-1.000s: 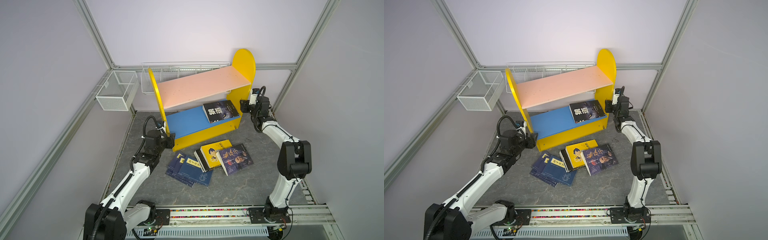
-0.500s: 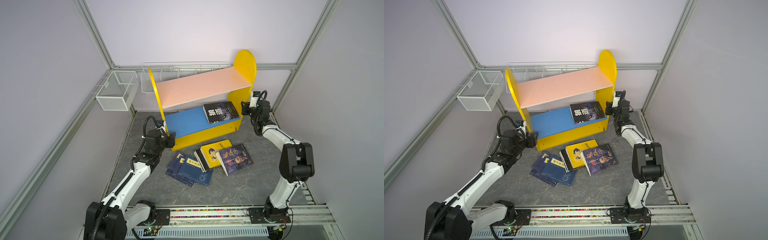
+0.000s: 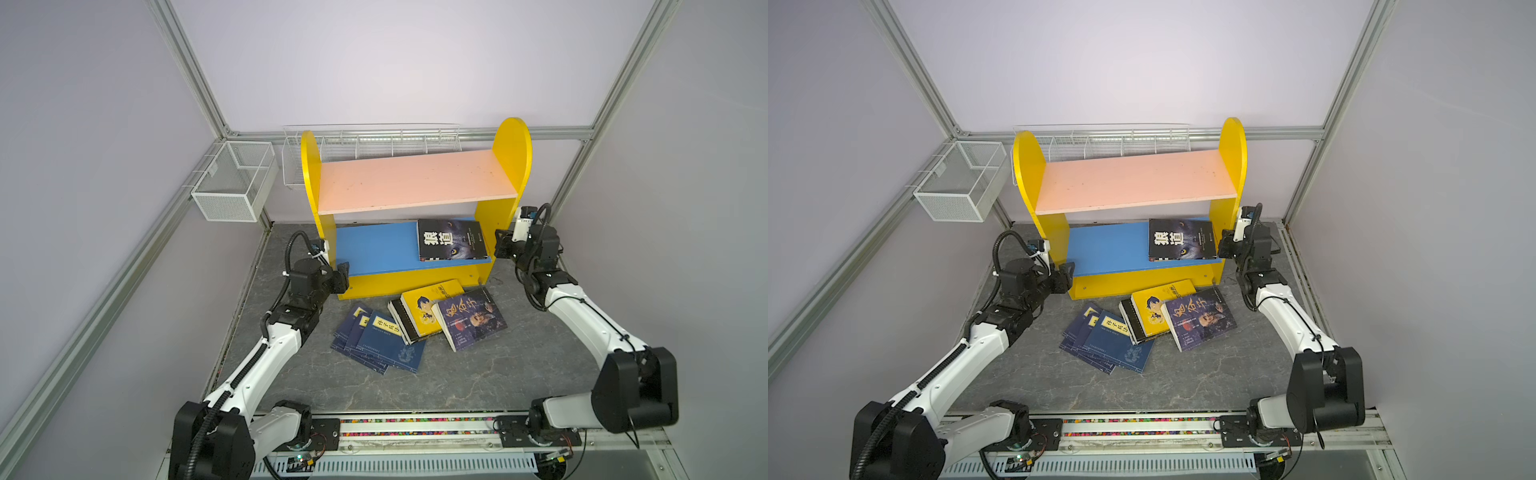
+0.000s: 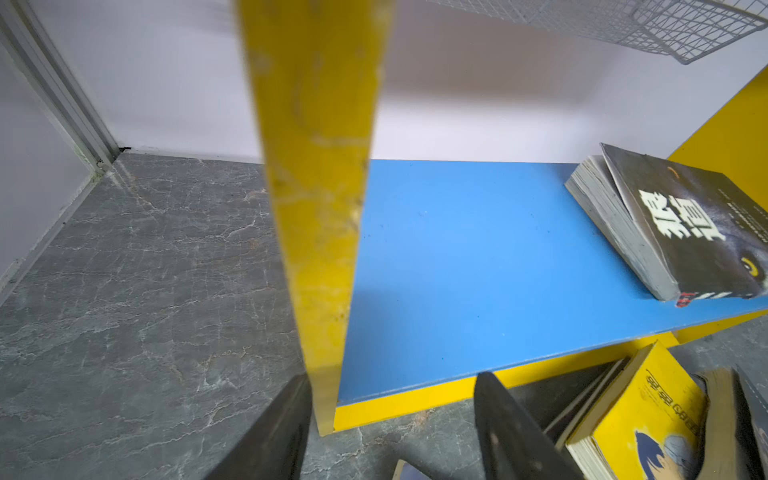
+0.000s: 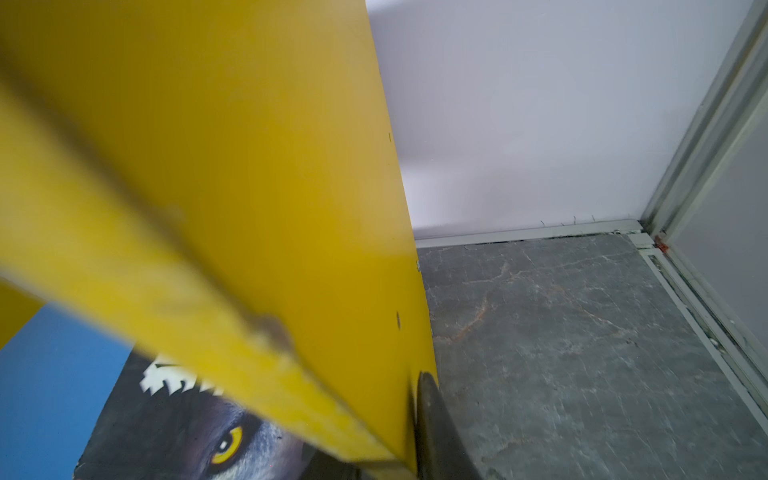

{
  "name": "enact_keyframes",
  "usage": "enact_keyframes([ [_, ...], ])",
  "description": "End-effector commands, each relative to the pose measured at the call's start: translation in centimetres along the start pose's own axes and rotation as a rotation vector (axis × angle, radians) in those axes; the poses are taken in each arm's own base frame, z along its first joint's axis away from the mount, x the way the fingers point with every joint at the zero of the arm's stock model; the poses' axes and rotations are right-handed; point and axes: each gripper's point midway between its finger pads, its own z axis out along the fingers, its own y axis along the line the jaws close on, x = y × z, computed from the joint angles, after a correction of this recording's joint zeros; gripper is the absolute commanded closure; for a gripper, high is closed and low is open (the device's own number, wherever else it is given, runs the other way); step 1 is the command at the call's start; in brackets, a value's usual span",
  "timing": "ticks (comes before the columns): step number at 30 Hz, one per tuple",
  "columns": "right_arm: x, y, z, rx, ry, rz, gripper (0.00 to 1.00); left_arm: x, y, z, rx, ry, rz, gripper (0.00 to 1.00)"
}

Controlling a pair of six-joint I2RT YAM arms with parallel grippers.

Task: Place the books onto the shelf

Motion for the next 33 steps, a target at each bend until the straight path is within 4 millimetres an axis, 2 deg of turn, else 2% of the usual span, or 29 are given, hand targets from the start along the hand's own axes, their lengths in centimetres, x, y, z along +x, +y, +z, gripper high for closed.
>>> enact_keyframes([
  [1,-0.7,-1.4,-3.1,0.092,-0.029,0.044,0.93,-0.4,-1.6,-1.0,0.078,-0.011,-0.001,0.37],
  [7,0.2,-1.6,-5.4,0.129,-0.018,0.08,0.9,-0.5,-1.8,-2.5,0.091,-0.015,-0.007,0.36],
  [9,0.5,-1.8,-5.4,0.142,0.007,0.086,0.72,-0.5,-2.1,-3.1,0.103,-0.015,-0.013,0.35],
  [12,0.6,-1.9,-5.6,0.158,0.039,0.12,0.31,-0.1,-2.8,-3.8,0.131,0.011,-0.01,0.32],
  [14,1.0,-2.5,-5.8,0.196,0.072,0.158,0.22,0.4,-3.4,-4.2,0.144,0.031,0.003,0.3],
  [20,3.6,-3.7,-7.6,0.265,0.149,0.216,0.21,1.7,-6.4,-5.1,0.214,0.071,0.05,0.29],
  [25,6.0,-4.7,-9.7,0.305,0.195,0.243,0.21,2.7,-10.9,-4.3,0.332,0.109,0.056,0.29],
  [27,6.5,-4.6,-10.2,0.295,0.206,0.253,0.21,3.1,-13.2,-3.2,0.377,0.119,0.059,0.29],
  [29,8.2,-4.5,-10.4,0.283,0.241,0.267,0.22,3.3,-14.9,-1.6,0.393,0.131,0.058,0.29],
  [33,9.0,-3.8,-10.5,0.239,0.255,0.288,0.23,3.0,-18.1,2.4,0.415,0.136,0.038,0.31],
])
